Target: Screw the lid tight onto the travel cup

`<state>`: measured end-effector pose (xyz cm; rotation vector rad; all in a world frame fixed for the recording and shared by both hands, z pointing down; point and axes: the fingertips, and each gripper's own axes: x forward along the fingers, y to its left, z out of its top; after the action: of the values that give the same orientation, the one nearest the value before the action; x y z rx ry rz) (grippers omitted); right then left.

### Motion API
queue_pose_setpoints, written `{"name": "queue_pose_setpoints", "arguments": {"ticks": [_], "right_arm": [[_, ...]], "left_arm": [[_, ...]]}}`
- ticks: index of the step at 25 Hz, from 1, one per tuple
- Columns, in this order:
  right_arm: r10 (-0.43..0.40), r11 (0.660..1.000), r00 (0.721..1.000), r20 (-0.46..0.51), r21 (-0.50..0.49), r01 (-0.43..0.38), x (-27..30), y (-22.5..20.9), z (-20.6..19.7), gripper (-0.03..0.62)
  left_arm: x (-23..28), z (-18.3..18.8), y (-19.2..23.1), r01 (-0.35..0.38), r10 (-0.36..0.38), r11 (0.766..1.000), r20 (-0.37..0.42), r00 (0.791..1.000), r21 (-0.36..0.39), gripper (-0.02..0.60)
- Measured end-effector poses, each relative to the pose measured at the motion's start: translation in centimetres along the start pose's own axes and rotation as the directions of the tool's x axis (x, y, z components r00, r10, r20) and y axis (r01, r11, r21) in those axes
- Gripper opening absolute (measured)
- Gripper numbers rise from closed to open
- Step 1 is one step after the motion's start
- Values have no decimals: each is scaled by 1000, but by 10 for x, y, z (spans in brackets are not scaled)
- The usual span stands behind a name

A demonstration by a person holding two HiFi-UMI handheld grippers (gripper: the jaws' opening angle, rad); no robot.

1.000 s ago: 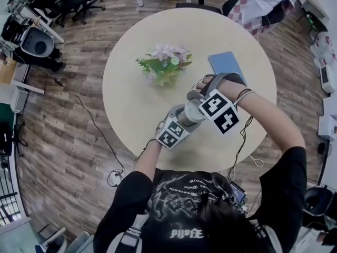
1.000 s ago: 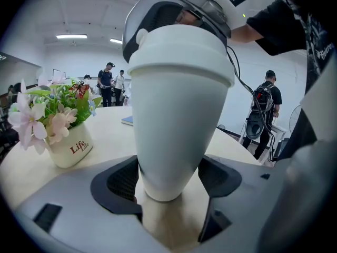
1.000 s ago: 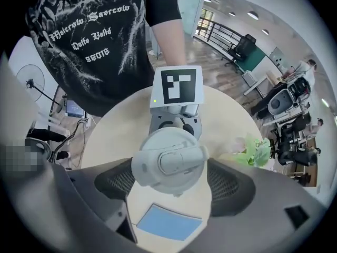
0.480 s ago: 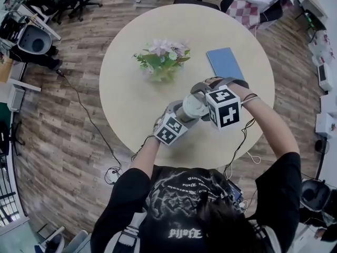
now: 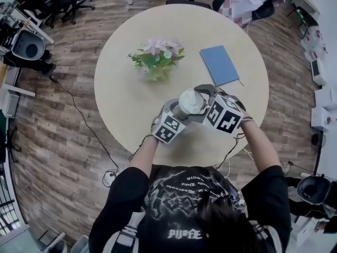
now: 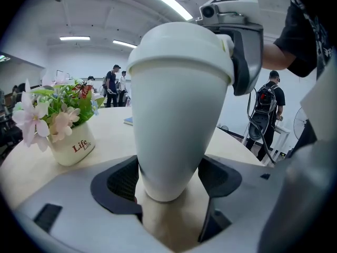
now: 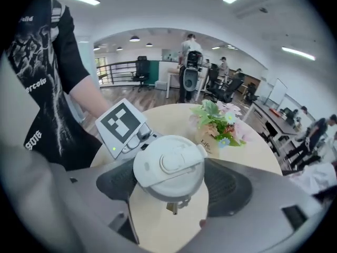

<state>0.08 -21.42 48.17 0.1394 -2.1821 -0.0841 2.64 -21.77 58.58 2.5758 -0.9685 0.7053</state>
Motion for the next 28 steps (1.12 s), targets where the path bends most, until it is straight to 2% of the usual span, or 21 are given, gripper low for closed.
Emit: {"name": "queue_pose_setpoints", "arguments": {"ticks": [3, 6, 8, 10, 12, 14, 16, 18, 21, 23, 24, 26, 28], "right_arm": [[-94, 991, 995, 39, 102, 89, 0, -3, 2, 394], [-192, 959, 980, 54, 224, 175, -1, -5, 2, 393], [-258, 917, 965, 49, 327, 228, -2, -4, -1, 393], [-322, 861, 946, 38, 427, 276, -2, -5, -2, 391], [-372, 816, 928, 31, 487, 311, -2, -6, -2, 391], [-392, 802, 919, 38, 504, 321, -2, -7, -2, 393], [-379, 824, 924, 49, 473, 313, -4, -3, -1, 406], [-352, 864, 934, 69, 408, 295, -9, -1, 5, 465], [-280, 926, 950, 135, 301, 230, -22, 0, 18, 479], [-204, 966, 966, 161, 190, 172, -32, -2, 25, 479], [-177, 981, 974, 144, 110, 162, -36, -5, 27, 479], [-135, 988, 988, 74, -69, 140, -41, -12, 26, 459], [-53, 978, 999, -1, -200, 52, -41, -12, 24, 456]], "left_arm": [[0, -1, 1, -5, 5, 1000, 8, 1000, -4, 370], [0, -1, 1, -14, 14, 1000, 16, 1000, -1, 370], [0, -2, 0, -19, 19, 1000, 20, 1000, -5, 370], [0, -2, 0, -22, 22, 1000, 26, 999, -3, 370], [0, 0, 2, -23, 23, 1000, 37, 999, 5, 370], [1, 0, 2, -16, 16, 1000, 45, 999, 8, 370], [2, -3, 1, -2, 2, 1000, 39, 999, 6, 370], [2, -5, 2, 6, -6, 1000, 28, 1000, 3, 370], [1, -4, 1, 4, -4, 1000, 22, 1000, -1, 370], [1, -4, 0, 10, -10, 1000, 22, 1000, 1, 370], [1, -4, 0, 16, -16, 1000, 21, 1000, 3, 370], [0, -4, 0, 28, -28, 1000, 19, 999, 10, 370], [-1, -2, 1, 33, -34, 999, 19, 999, 16, 370]]}}
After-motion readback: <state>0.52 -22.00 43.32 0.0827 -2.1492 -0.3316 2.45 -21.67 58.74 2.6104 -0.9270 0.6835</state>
